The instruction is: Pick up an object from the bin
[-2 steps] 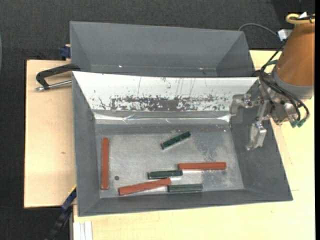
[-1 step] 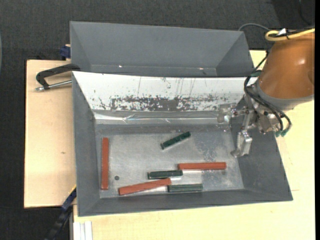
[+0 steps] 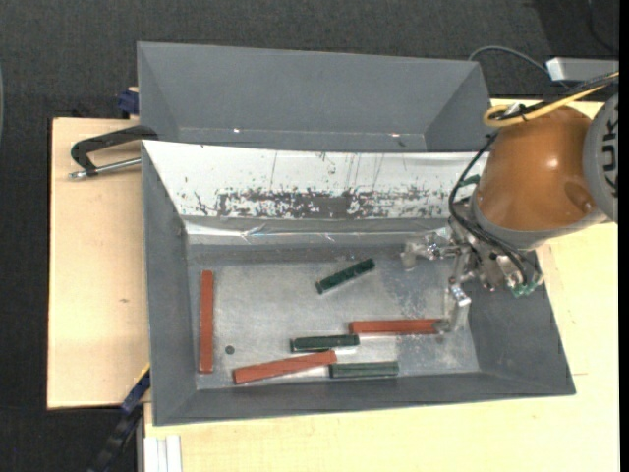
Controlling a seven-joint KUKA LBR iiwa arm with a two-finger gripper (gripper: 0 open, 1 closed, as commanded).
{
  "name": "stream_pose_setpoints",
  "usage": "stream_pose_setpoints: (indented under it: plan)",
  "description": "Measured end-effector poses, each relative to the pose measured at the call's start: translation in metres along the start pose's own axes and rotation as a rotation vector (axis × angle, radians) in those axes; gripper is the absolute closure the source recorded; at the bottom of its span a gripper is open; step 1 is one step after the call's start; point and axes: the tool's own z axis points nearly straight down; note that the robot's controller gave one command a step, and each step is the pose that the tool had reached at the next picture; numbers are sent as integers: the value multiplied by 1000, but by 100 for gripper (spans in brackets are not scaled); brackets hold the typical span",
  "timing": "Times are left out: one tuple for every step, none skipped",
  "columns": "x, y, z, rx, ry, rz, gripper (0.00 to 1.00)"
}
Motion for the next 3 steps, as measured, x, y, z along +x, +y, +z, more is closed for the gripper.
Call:
stream_pose_setpoints:
  plan:
    - [27, -30, 38, -4, 6, 18, 0]
    - [7, 63, 71, -3, 5, -7, 100]
    - [7, 63, 71, -2, 5, -7, 100]
